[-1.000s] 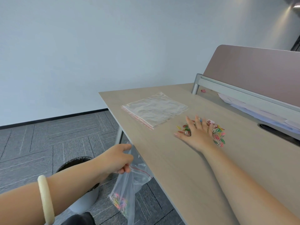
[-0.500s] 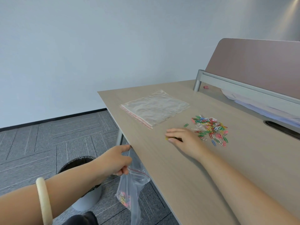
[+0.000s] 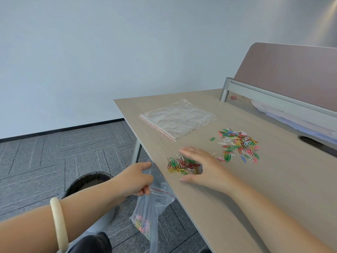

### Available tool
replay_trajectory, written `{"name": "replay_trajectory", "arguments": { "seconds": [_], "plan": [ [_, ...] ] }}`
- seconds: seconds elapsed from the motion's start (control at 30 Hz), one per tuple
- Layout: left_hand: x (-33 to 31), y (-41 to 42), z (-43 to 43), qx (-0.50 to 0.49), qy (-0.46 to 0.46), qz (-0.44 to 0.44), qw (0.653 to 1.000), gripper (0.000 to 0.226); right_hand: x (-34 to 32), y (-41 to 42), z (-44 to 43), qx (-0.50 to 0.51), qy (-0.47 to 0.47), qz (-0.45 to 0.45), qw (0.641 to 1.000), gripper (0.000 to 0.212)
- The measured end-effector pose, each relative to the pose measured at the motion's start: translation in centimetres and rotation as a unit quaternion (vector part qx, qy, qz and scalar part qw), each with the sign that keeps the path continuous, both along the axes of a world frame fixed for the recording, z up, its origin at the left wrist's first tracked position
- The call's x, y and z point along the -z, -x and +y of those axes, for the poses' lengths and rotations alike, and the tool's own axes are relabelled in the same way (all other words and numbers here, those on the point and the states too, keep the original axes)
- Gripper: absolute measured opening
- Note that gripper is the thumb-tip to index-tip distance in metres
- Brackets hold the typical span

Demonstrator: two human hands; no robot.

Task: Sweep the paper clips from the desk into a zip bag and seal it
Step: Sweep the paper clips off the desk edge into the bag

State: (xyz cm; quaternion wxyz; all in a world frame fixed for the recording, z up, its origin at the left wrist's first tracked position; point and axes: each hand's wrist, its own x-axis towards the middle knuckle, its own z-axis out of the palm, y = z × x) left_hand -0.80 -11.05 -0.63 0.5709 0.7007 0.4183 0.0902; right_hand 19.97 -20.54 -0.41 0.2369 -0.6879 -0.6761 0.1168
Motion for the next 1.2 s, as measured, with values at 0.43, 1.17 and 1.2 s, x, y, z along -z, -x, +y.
{"name": "replay_trajectory", "arguments": {
  "seconds": [0.43,1.17,1.2],
  "plan": [
    [-0.3,-0.5,-0.4,-0.005,-0.001,-0.028,1.0,0.061,0.4,4.6,1.6,-0.035,0.001,0.187,0.982,0.066],
    [0.0,0.0,0.3,-0.006,0.019,-0.029,0.999,0.066,-0.7,0.1,0.2,0.023,-0.078,0.029,0.996,0.03],
    [0.0,0.0,0.3,-0.006,0.019,-0.028,0.999,0.067,-1.1,-1.2,-0.3,0.049,-0.083,0.001,0.995,0.03]
  ]
}}
